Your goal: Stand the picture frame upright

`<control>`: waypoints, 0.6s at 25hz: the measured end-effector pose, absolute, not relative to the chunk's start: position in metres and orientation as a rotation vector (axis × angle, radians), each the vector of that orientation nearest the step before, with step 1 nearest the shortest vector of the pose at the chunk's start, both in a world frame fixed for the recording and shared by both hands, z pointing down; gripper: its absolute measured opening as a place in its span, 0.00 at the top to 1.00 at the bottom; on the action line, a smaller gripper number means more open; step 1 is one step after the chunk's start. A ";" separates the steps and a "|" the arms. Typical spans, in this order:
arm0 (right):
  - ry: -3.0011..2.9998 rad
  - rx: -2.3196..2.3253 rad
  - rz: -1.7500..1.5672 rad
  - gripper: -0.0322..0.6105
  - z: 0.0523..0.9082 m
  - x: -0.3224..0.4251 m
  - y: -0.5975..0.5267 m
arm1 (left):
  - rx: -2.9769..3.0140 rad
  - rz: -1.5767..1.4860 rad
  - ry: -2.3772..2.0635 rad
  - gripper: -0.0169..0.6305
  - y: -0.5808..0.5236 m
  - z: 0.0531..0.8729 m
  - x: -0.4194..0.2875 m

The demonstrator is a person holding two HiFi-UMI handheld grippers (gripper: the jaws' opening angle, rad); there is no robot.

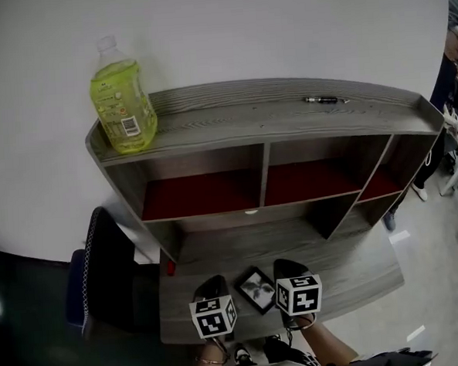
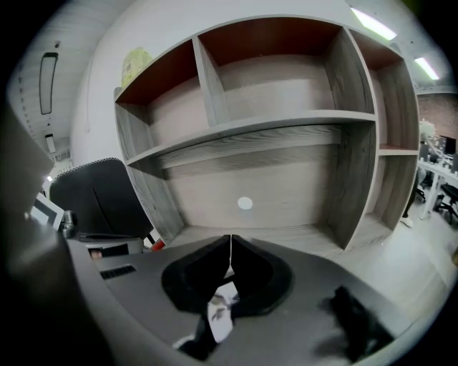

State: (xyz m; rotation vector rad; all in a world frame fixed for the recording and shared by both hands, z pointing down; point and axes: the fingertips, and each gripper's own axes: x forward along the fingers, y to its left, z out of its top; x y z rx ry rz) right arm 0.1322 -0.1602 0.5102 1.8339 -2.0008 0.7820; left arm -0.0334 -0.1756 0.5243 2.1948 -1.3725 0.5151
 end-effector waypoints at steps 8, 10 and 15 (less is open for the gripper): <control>-1.965 1.727 0.882 0.90 0.563 0.141 -0.157 | 2.083 0.585 -1.361 0.96 -0.160 0.572 -0.022; -1.958 1.701 0.902 0.90 0.577 0.140 -0.156 | 2.060 0.600 -1.358 0.96 -0.156 0.583 -0.020; -1.928 1.623 0.963 0.90 0.613 0.138 -0.142 | 1.987 0.656 -1.326 0.96 -0.134 0.620 -0.014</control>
